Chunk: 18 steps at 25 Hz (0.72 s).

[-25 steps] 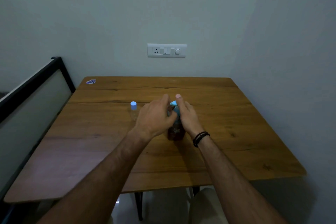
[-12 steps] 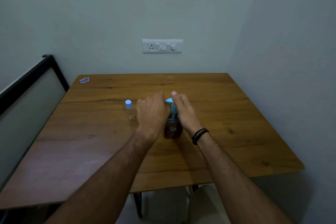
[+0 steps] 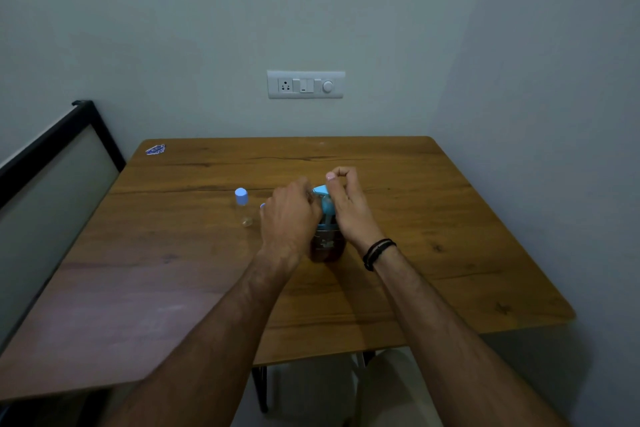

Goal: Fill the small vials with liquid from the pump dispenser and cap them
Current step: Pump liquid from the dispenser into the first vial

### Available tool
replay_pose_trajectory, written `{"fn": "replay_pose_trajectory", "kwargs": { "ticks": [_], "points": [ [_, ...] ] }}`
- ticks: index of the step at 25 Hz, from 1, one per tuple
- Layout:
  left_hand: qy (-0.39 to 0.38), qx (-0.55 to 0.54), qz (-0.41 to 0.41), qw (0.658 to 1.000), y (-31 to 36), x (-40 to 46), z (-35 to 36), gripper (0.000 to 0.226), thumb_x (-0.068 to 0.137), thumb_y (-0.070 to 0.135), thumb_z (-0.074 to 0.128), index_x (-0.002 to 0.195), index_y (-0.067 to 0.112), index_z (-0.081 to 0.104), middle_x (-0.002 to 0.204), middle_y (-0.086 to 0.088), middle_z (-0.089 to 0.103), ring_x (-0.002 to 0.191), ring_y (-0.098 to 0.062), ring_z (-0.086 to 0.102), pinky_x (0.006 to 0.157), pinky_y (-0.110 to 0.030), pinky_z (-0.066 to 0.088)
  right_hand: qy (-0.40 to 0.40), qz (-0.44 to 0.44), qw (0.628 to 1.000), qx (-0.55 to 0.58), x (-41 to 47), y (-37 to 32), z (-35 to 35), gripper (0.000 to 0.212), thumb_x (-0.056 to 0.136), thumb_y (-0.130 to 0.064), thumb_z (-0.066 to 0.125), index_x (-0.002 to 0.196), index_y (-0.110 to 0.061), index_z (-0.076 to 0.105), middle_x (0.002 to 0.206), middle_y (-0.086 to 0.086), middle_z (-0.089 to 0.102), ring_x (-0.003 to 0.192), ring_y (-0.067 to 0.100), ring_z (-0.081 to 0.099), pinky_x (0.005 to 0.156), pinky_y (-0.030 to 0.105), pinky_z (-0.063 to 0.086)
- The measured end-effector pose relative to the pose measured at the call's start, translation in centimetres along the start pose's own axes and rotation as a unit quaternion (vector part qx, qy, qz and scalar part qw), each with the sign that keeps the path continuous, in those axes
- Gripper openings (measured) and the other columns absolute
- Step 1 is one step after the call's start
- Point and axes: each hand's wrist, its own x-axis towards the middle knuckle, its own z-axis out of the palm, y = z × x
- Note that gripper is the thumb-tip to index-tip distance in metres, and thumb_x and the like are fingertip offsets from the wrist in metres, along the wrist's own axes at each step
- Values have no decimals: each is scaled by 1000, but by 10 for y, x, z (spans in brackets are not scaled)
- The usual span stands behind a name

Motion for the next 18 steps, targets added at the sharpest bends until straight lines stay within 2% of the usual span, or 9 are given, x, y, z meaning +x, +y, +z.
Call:
{"fn": "replay_pose_trajectory", "kwargs": {
  "ticks": [3,5,8,10,12,14,18],
  "points": [
    [-5,-17,2,1000,-1,-2,-2,18,96,23,57,78,21,55,70,7,58,70,-16,62,61,-37,56,1,11,1000,-2,-4,-1,1,28,107,-51,37,114,-26,47,105,-2,59,85,11,59,67,26,51],
    [-3,-19,-9,1000,-1,-5,-3,22,97,26,54,75,25,55,68,8,57,67,-14,61,59,-32,52,9,38,999,-19,-6,-2,5,39,103,-63,35,107,-27,50,107,-2,61,92,13,61,73,29,51],
    [10,-22,-27,999,1,-8,-3,24,96,26,52,72,28,53,65,9,54,62,-13,53,54,-28,36,1,63,997,-39,-6,-6,4,53,96,-76,29,109,-30,52,111,-1,63,101,16,63,86,38,53],
    [9,-28,-28,999,1,-7,-3,24,97,25,52,74,26,57,66,7,56,60,-10,50,50,-26,29,-9,65,998,-26,-8,-8,0,51,100,-71,31,115,-27,52,114,1,63,102,17,63,85,35,52],
    [-1,-36,-27,999,0,-5,-3,22,98,24,52,78,23,62,69,7,58,61,-9,52,50,-25,34,-13,58,998,-9,-8,-9,-3,43,104,-60,35,119,-23,51,115,4,63,96,13,62,75,28,50],
    [-3,-44,-24,999,-1,-4,-1,22,98,25,52,80,21,63,70,6,59,65,-13,58,55,-31,47,-18,43,999,6,-7,-8,-4,35,106,-53,38,120,-23,49,110,2,63,87,9,60,68,22,48],
    [-1,-51,-26,998,-1,-5,0,17,98,24,56,83,21,60,72,5,59,70,-16,60,62,-36,55,-25,12,1000,8,-3,-5,-3,26,107,-49,39,119,-27,46,106,1,60,87,13,59,72,31,50]
  ]
}}
